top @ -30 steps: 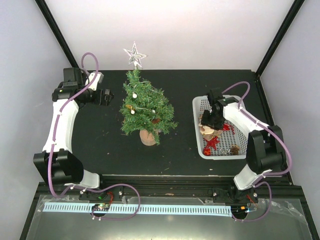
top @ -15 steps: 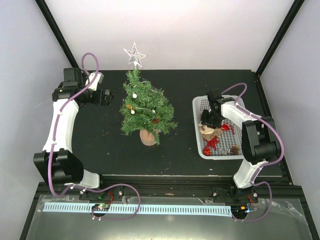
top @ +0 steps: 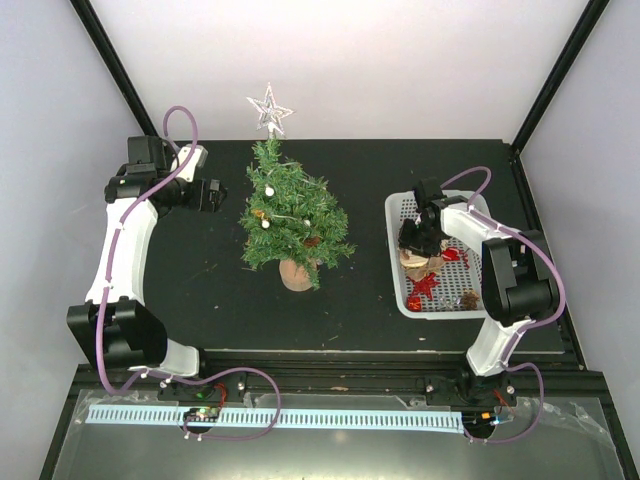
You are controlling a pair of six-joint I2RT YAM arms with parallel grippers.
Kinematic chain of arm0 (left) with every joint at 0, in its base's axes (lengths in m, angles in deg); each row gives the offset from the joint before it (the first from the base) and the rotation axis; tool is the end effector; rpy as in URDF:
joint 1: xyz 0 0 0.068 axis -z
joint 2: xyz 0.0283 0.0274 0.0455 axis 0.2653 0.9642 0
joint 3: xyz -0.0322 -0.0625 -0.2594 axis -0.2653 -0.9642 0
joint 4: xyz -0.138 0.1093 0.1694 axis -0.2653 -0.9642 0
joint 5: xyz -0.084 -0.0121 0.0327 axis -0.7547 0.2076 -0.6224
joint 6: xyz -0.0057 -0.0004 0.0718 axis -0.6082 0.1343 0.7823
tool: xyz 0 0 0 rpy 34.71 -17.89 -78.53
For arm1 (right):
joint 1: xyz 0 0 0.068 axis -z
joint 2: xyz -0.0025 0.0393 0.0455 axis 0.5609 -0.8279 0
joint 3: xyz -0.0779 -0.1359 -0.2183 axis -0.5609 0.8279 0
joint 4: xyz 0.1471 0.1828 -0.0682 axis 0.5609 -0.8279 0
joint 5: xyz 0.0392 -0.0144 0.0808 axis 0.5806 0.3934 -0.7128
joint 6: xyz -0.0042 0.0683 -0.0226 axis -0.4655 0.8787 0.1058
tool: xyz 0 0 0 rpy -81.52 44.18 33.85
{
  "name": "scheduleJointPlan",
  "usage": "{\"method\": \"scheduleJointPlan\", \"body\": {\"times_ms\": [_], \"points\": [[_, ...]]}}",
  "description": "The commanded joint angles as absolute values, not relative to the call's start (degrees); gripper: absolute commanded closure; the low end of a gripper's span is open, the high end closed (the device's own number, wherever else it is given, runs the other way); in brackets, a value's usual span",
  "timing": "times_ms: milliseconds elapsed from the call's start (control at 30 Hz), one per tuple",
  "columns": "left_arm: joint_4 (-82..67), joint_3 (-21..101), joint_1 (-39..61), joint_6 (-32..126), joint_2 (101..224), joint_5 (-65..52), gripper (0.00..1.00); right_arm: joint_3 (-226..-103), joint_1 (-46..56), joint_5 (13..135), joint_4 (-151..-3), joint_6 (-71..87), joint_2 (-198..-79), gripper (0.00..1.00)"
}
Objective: Decorate the small christmas tree
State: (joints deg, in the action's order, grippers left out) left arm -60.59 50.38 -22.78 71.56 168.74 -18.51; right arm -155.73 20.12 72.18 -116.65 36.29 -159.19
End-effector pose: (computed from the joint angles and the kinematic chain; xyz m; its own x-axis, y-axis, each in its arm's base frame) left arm 0.2926 0.0170 0.3327 -0.7211 0.1257 -0.6814 0.2734 0.9552 -0.1131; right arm 0.3148 0.0883 0.1573 -0.9288 0.3520 -0.1158 0.3118 0.9113 0.2691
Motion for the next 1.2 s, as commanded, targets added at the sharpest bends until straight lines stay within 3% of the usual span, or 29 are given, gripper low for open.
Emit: {"method": "scheduleJointPlan", "body": {"times_ms": [0,167,367,500,800,1033,1167], "points": [[-60.8,50.5,-22.5,71.8,169.0,-17.9,0.01,-155.1,20.4,73.0,-115.0,35.4,-158.1,0.62],[-60.9,50.7,-22.5,71.6,169.3,-18.1,0.01,-156.2,20.4,72.0,-115.1,34.9,-160.2,0.63],[-60.8,50.6,-22.6,71.4,169.3,-18.2,0.01,-156.1,20.4,71.2,-114.6,34.9,-160.5,0.86],[-60.7,50.4,-22.6,71.3,169.3,-18.3,0.01,-156.2,20.4,71.8,-114.8,34.6,-159.2,0.93],[-60.5,50.4,-22.6,71.1,169.2,-18.5,0.01,-156.8,20.4,75.5,-117.5,32.9,-154.1,0.98],[-60.5,50.2,-22.5,71.2,169.1,-18.7,0.01,-158.2,20.4,74.4,-117.9,32.2,-155.8,0.93],[-60.6,50.4,-22.5,71.5,169.0,-18.3,0.01,-159.2,20.4,74.6,-117.9,32.3,-156.3,0.98]]}}
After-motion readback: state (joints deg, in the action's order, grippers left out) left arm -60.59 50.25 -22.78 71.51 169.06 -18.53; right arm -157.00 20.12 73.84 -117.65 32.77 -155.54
